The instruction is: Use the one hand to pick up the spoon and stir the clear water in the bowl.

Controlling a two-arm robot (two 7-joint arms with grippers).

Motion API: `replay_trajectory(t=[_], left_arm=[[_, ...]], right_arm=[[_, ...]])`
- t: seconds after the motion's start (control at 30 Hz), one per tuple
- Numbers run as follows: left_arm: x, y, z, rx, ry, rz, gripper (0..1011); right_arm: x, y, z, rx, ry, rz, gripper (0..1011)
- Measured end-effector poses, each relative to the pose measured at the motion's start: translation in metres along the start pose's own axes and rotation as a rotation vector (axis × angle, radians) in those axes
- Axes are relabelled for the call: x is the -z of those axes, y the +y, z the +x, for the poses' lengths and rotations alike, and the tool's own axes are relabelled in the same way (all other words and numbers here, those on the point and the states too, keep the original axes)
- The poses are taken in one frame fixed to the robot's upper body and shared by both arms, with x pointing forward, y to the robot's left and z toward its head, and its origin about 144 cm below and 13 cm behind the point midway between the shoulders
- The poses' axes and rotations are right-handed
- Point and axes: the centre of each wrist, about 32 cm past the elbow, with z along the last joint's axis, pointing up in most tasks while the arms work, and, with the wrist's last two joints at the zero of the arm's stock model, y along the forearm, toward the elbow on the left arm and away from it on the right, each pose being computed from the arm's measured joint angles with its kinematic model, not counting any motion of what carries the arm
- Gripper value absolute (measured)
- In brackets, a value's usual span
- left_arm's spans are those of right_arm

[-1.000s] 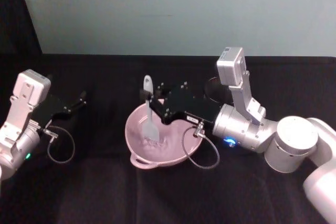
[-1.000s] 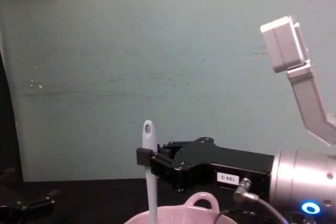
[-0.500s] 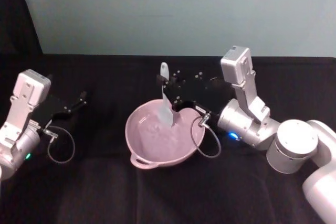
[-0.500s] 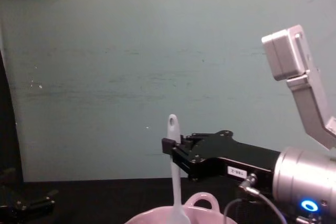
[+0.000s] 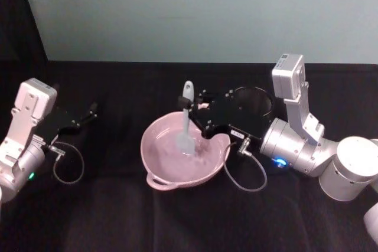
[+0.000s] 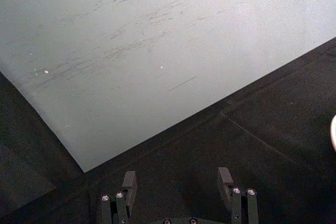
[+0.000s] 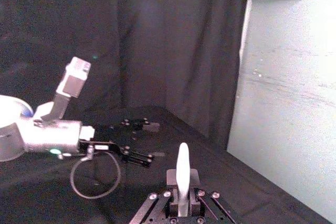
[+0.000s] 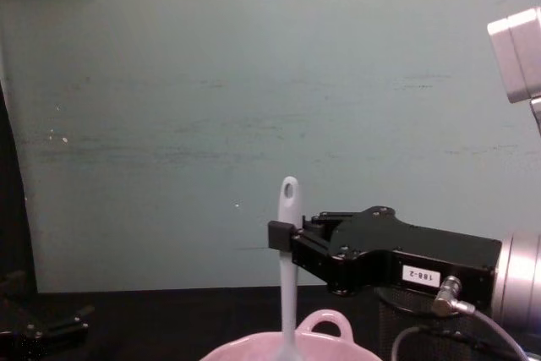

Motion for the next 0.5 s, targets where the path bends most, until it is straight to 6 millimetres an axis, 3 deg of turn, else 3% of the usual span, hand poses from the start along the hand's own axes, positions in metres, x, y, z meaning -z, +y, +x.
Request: replay_trajectory(t=[0.5], left_arm=[[0.000,0.000,0.000,0.000,0.000,0.000,1011]], right_arm=[[-0.013,0.002,0.005,0.016,0.038,0.036,116]])
